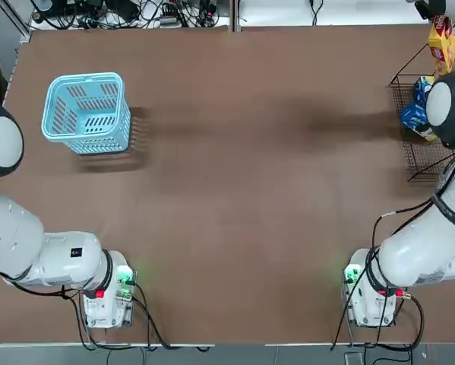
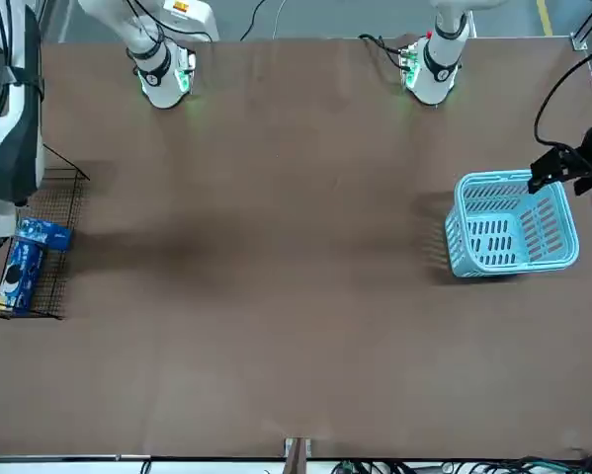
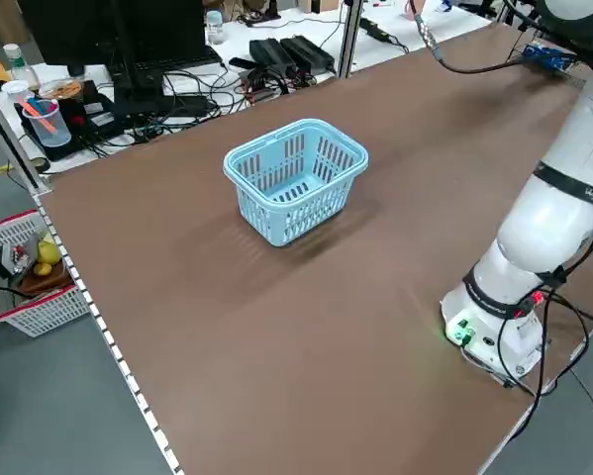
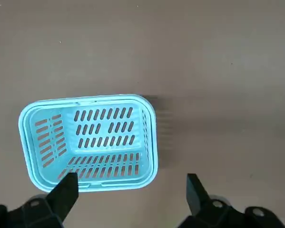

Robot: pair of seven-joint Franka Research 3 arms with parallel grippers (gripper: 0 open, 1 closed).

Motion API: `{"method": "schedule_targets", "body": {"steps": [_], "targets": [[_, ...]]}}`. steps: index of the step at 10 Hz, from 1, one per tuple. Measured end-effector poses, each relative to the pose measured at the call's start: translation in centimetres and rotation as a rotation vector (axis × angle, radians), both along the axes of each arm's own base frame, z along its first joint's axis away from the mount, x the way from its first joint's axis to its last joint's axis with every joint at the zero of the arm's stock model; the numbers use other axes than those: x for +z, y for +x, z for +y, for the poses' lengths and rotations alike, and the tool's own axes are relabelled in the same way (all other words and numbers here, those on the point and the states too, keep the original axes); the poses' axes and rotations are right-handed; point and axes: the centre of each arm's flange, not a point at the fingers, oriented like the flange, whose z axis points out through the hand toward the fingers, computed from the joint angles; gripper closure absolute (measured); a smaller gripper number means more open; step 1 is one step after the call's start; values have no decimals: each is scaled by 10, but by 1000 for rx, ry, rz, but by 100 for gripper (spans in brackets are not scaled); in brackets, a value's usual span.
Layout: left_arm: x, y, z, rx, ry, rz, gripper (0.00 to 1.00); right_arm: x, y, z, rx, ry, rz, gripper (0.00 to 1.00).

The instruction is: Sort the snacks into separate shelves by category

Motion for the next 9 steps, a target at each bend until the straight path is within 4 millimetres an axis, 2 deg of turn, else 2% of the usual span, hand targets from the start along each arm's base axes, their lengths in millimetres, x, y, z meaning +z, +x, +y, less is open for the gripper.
{"method": "schedule_targets", "body": {"steps": [5,9], "targets": [[0,0,0,0,0,-1,0,1,-3,-20,11,-5,25,68],[1,1,0,0,0,-11,0,1,0,-46,10,-14,-11,68]]}}
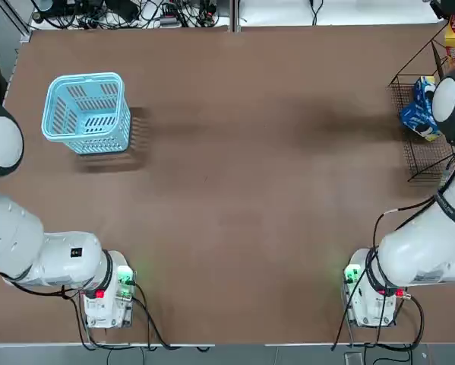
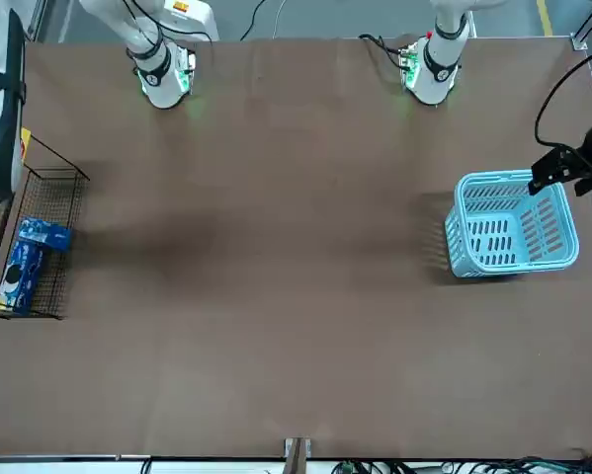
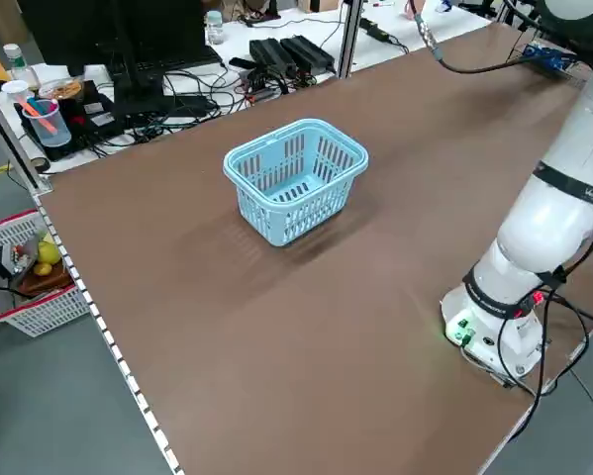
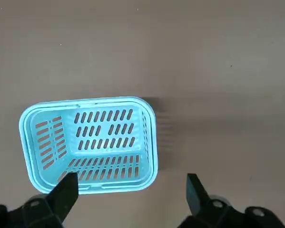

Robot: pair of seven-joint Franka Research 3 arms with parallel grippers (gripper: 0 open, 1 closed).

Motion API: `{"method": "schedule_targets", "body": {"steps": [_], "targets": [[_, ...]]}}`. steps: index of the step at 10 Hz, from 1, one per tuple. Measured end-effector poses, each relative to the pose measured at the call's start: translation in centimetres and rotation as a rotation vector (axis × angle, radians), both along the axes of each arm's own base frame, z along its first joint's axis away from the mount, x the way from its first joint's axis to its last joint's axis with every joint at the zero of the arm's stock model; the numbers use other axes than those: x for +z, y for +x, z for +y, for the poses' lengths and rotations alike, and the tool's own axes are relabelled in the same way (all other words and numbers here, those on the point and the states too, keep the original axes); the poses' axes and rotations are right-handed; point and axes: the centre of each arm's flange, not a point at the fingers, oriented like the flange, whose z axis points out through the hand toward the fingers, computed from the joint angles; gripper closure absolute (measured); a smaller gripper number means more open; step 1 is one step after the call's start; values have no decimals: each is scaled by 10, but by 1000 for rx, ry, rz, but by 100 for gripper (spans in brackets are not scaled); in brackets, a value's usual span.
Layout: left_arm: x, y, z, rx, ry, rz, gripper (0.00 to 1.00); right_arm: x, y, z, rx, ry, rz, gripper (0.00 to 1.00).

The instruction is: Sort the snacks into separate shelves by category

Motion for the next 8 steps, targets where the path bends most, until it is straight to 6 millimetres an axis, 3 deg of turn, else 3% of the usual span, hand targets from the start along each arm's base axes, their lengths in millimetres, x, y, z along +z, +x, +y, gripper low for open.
{"method": "schedule_targets", "body": {"steps": [5,8], "targets": [[1,0,0,0,0,-3,0,-31,13,-1,91,44,67,68],[2,0,0,0,0,-5,0,-39,14,-4,109,64,91,68]]}}
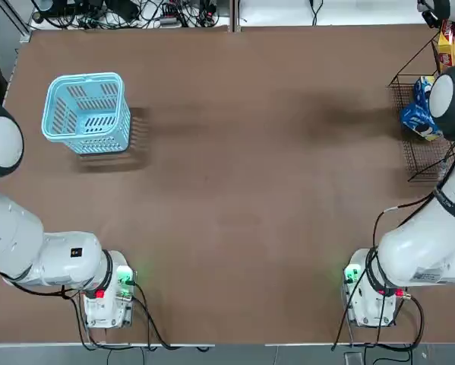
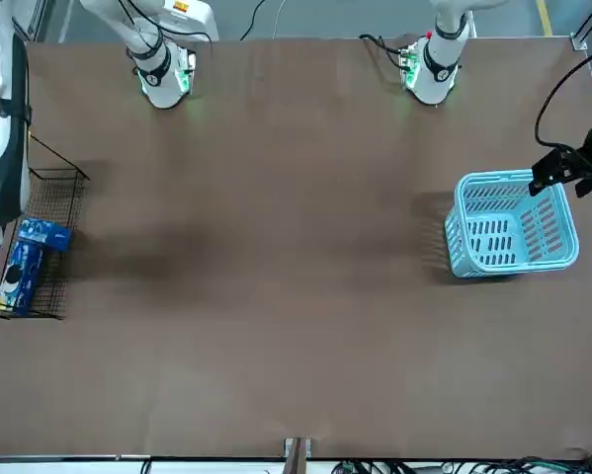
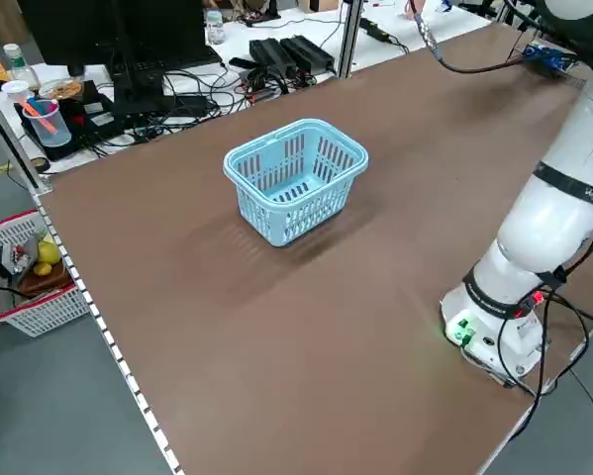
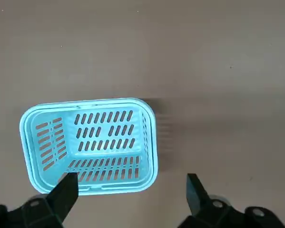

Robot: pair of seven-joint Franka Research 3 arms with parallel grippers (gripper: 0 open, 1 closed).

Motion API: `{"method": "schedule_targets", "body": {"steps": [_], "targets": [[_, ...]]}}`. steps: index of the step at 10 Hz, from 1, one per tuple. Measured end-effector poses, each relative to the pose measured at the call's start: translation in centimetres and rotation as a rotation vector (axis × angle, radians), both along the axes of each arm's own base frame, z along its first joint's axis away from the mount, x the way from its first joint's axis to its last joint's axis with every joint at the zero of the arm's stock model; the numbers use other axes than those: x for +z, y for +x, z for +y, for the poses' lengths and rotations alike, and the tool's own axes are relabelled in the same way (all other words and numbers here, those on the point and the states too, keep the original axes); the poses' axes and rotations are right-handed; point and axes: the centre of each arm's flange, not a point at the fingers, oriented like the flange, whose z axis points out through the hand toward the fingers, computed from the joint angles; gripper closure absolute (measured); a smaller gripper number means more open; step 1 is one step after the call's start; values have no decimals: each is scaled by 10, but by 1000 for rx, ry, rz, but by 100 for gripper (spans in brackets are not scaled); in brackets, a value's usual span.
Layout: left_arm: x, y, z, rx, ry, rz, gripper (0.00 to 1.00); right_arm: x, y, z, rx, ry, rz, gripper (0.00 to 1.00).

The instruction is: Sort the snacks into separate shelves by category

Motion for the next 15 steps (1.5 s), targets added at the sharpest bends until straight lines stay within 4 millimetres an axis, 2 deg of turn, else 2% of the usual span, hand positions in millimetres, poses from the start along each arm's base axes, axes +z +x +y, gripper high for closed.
{"method": "schedule_targets", "body": {"steps": [4,10,11,14,15], "targets": [[2,0,0,0,0,-3,0,-3,-3,-17,-16,19,3,68],[3,-1,0,0,0,-5,0,-3,-4,-20,-20,21,3,66],[3,-1,0,0,0,-5,0,-3,-4,-21,-21,21,3,55],[3,-1,0,0,0,-5,0,-3,-5,-22,-23,21,3,7],[3,-1,0,0,0,-5,0,-3,-5,-23,-27,20,2,0]]}}
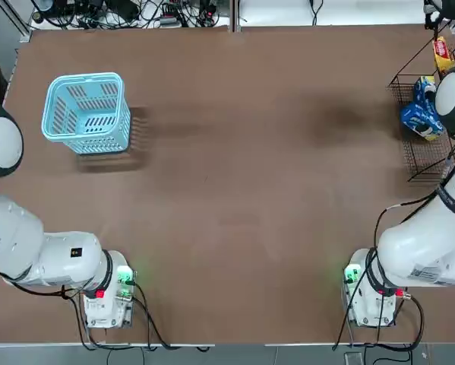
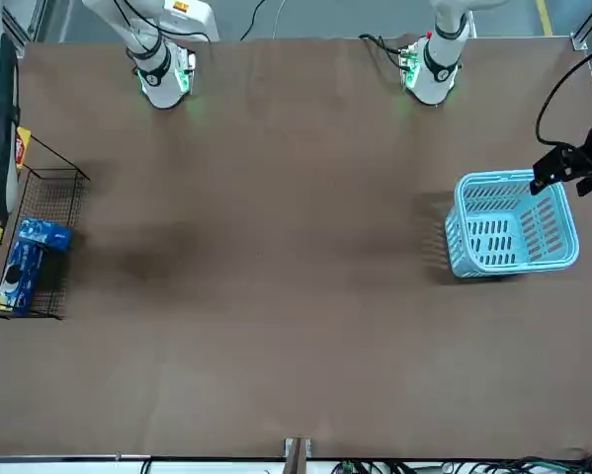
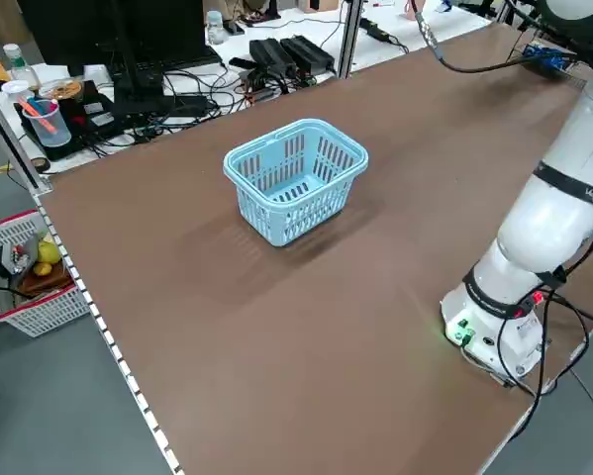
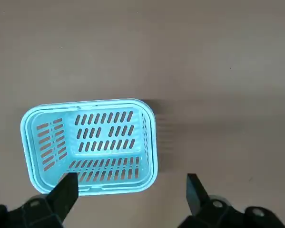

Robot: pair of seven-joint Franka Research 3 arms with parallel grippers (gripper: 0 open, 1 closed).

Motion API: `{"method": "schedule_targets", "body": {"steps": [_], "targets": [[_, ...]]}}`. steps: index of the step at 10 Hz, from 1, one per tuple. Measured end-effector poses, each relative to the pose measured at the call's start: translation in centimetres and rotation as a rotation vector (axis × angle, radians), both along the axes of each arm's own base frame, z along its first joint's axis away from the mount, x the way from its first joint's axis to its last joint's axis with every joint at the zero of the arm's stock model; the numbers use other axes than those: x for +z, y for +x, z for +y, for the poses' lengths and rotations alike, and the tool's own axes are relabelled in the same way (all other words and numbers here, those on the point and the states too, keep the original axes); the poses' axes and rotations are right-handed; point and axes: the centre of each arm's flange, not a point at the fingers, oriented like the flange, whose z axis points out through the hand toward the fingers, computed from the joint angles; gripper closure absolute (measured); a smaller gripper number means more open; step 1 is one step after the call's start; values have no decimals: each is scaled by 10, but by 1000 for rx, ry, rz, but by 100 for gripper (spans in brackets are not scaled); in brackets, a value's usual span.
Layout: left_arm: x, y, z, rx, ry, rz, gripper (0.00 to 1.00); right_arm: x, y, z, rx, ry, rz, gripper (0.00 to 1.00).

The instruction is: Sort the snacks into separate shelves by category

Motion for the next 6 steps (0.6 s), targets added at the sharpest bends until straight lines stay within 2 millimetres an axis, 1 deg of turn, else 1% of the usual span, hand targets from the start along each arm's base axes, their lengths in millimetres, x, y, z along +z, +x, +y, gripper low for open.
{"method": "schedule_targets", "body": {"steps": [3,4,6], "targets": [[0,0,0,0,0,-1,0,0,0,1,-9,0,-6,0],[0,1,0,0,0,-5,0,0,2,6,-18,2,-22,0],[1,1,0,1,0,-8,0,2,8,20,-44,1,-79,0]]}}
